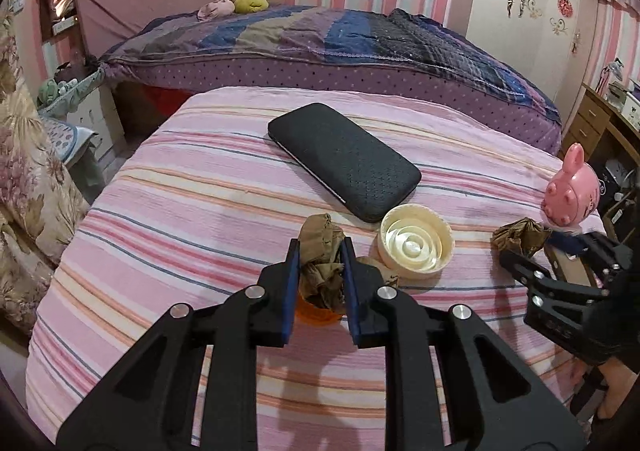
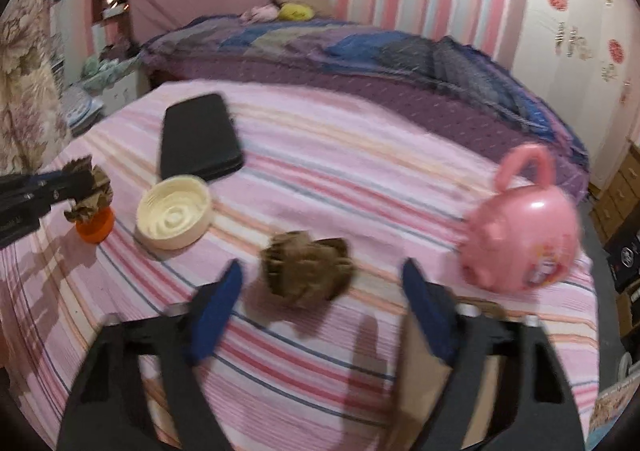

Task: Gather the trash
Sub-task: 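Grasp the brown crumpled cloth with the right tool while the left tool holds its paper, then carry both brown items over the blue basket and open both tools to drop them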

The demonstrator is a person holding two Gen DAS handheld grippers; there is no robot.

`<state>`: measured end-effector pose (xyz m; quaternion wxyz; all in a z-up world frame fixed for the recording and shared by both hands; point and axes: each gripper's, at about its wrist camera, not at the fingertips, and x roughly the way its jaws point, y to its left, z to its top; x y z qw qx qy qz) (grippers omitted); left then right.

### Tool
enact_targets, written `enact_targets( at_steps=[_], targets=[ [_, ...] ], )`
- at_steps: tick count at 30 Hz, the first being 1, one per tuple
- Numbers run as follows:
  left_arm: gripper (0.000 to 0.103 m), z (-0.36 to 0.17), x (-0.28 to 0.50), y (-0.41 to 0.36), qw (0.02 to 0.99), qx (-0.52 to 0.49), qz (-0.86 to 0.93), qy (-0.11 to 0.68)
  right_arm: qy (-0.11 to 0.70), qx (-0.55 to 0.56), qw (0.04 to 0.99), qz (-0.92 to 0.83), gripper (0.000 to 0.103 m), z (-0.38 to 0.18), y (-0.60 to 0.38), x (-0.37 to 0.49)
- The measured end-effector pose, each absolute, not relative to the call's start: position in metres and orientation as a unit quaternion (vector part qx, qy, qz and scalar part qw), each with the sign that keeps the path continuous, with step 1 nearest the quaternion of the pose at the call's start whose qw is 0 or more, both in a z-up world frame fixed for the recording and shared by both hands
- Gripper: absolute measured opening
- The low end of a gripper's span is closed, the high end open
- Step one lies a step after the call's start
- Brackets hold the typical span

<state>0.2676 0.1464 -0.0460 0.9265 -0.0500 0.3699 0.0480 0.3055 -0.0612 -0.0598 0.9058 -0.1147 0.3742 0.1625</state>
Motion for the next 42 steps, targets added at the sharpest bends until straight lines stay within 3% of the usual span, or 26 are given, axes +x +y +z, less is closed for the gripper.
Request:
enact_targets(
  at_steps=[14, 42],
  targets=[
    [0.019, -0.037, 0.250, 0.126, 0.930, -0.051, 0.031, 0.362, 0.343, -0.060, 0.928, 0.132, 0.049, -0.038, -0.110, 0.270],
    [0.019, -0.015, 0.157, 0.025, 0.947, -0.018, -0.010, 0.321, 0.317, -0.073, 0.943, 0.067, 0.049, -0.008, -0.234, 0.135]
  ],
)
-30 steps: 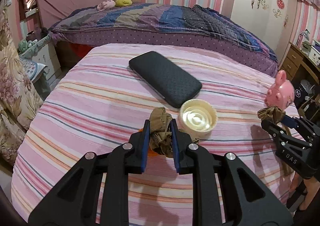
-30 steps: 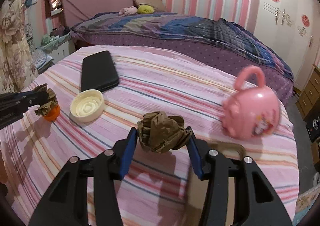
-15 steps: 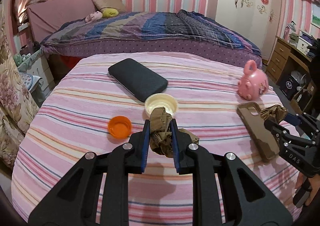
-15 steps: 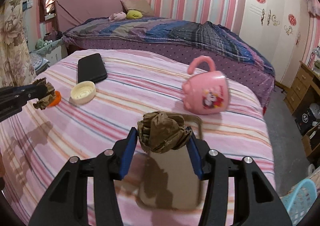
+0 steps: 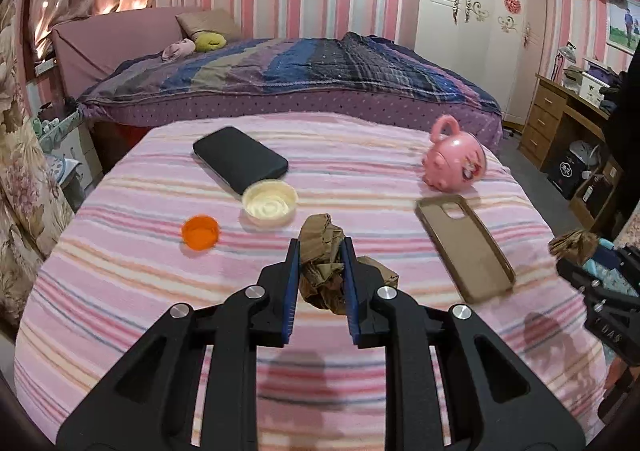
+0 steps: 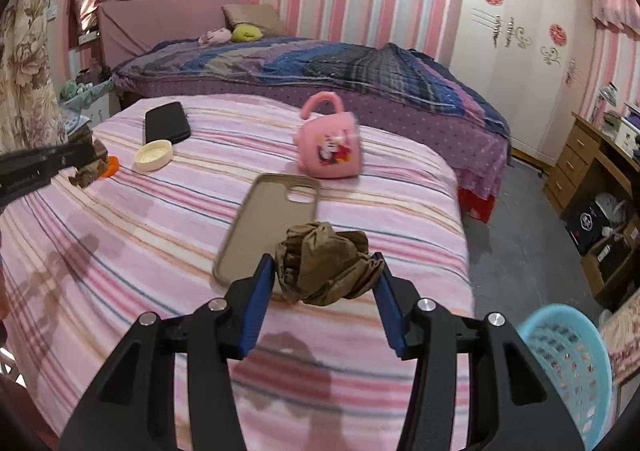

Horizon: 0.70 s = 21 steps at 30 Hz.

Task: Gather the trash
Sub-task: 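Carry both brown items over the blue basket and open both tools to drop them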

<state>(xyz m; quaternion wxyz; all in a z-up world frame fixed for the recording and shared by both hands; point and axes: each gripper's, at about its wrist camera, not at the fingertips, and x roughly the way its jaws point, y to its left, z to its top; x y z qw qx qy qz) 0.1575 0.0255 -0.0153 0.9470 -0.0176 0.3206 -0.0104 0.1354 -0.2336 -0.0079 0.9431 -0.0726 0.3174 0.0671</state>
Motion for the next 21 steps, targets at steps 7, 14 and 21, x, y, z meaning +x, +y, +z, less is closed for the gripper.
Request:
enact_targets(
  at_steps=[7, 14, 21],
  targets=[
    [0.019, -0.022, 0.128, 0.004, 0.947, -0.012, -0.016, 0.321, 0.317, -0.059, 0.945, 0.053, 0.049, -0.008, -0.261, 0.105],
    [0.019, -0.029, 0.109, -0.010, 0.945, -0.004, -0.018, 0.325, 0.313, -0.060, 0.947, 0.049, 0.049, -0.007, -0.279, 0.087],
    [0.019, -0.021, 0.098, -0.030, 0.949, 0.005, -0.021, 0.315, 0.303, -0.050, 0.951, 0.024, 0.049, -0.002, -0.313, 0.072]
  ],
)
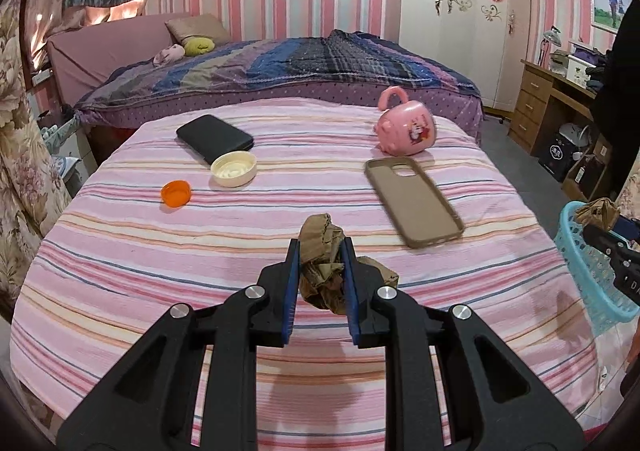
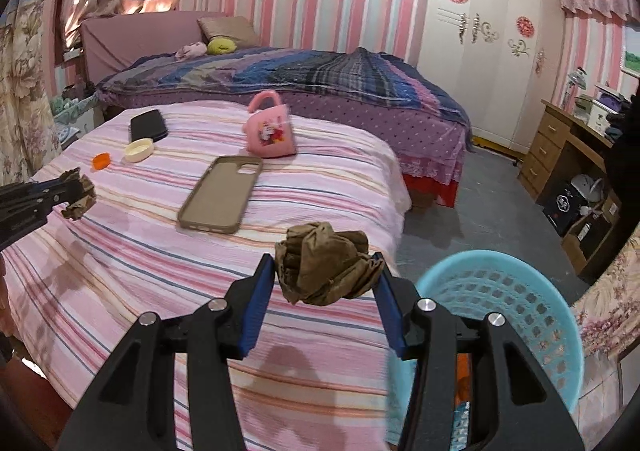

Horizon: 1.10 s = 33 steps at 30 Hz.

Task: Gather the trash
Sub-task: 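Carry both brown items over the blue basket and open both tools to drop them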

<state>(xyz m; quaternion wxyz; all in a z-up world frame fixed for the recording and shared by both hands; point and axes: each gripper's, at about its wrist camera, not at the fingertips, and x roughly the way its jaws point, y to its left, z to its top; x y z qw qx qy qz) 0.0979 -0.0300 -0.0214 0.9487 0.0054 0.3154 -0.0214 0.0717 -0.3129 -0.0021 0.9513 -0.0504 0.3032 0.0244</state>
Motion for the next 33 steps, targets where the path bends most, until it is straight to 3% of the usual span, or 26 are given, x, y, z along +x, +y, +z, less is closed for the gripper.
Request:
enact_targets(
  at_steps=[12, 33],
  targets=[
    [0.019, -0.004, 0.101, -0.095, 0.953, 0.004, -0.061, 0.297, 0.301, -0.037, 0.950, -0.073, 0.049, -0.004, -0.402, 0.045],
    [0.019, -0.031, 0.112, -0.255, 0.934, 0.027, -0.189, 0.301, 0.313, -0.005, 0.935, -0.166, 0.049, -0.020, -0.508, 0.043]
  ],
)
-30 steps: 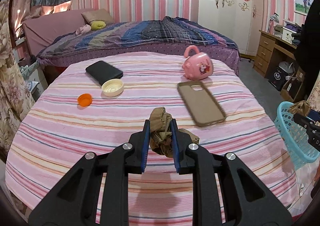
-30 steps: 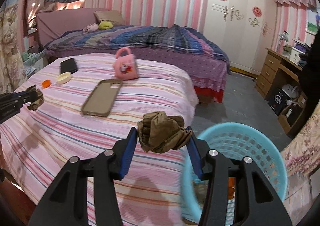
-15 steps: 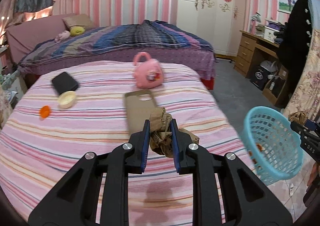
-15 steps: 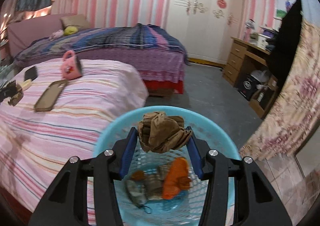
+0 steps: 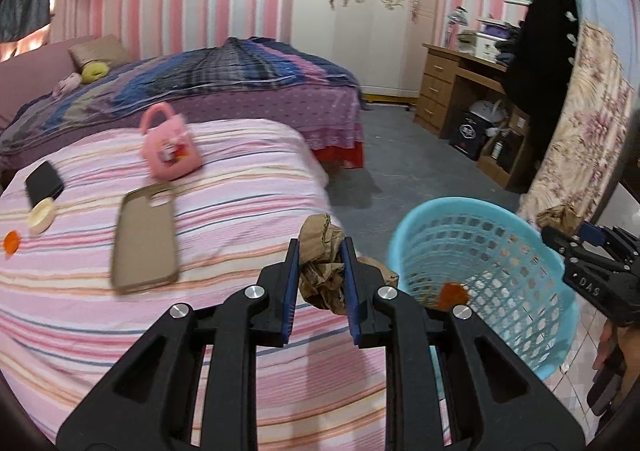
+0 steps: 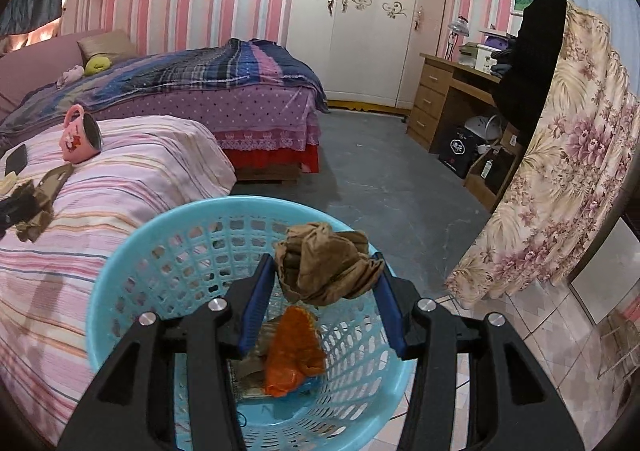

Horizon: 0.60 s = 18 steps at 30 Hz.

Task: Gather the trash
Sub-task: 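Carry both brown items over the blue basket and open both tools to drop them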

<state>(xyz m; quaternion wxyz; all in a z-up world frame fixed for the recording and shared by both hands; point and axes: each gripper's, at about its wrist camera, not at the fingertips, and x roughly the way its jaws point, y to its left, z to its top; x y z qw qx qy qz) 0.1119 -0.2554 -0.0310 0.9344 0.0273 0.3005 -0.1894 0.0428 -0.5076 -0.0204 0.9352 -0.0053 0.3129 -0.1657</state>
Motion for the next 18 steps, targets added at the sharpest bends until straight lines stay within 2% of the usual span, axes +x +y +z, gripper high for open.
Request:
enact_targets(
  at_steps=[13, 14, 16, 17, 18],
  targets=[
    [0.020, -0.037, 0.115, -0.336, 0.915, 0.049, -0.260, 0.306, 0.316, 0.025, 0.932, -0.178, 0.049, -0.028, -0.526, 0.041],
    [0.023, -0.038, 0.116, -0.338, 0.913, 0.048, -0.262, 0.308, 0.316, 0.029, 0.931, -0.179, 0.049, -0.029, -0.528, 0.041],
    [0.051, -0.040, 0.120, -0.341, 0.908, 0.048, -0.267, 0.318, 0.316, 0.031, 0.931, -0.180, 0.049, -0.030, -0.529, 0.042],
    [0.078, -0.040, 0.120, -0.340, 0.909, 0.047, -0.265, 0.319, 0.316, 0.033, 0.931, -0.180, 0.049, -0.030, -0.530, 0.042],
    [0.091, -0.040, 0.119, -0.338, 0.913, 0.045, -0.257, 0.314, 0.315, 0.034, 0.931, -0.179, 0.049, -0.031, -0.530, 0.043]
  ],
)
